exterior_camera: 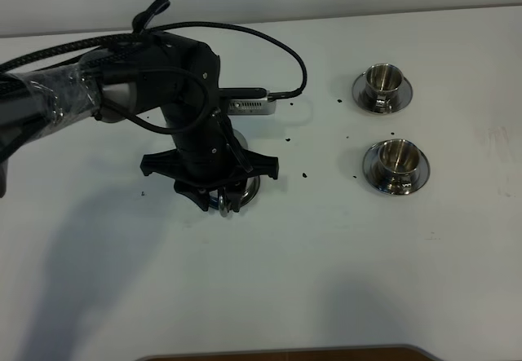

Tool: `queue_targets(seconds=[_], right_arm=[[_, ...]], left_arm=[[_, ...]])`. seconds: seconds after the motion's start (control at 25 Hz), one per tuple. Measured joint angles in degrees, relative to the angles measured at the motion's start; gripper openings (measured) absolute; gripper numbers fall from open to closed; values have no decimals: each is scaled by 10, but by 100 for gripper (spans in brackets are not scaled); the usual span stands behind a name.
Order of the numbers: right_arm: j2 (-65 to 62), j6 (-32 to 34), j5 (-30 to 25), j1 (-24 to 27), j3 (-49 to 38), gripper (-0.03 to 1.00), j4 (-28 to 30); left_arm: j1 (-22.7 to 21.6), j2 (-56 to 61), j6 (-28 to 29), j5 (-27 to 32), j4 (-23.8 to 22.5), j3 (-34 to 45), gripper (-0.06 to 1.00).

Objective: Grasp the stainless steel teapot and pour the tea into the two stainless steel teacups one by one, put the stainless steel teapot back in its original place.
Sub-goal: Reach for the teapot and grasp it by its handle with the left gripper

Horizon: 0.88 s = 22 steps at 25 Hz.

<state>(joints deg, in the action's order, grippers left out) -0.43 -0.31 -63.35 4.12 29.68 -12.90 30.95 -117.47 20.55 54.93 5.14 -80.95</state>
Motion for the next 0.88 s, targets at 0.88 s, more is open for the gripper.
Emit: queue_targets(seconds=[0.88], right_arm=[[0, -1, 0, 0, 0, 48, 0]], left_arm=[[-17, -1, -9, -13, 31, 0, 43]])
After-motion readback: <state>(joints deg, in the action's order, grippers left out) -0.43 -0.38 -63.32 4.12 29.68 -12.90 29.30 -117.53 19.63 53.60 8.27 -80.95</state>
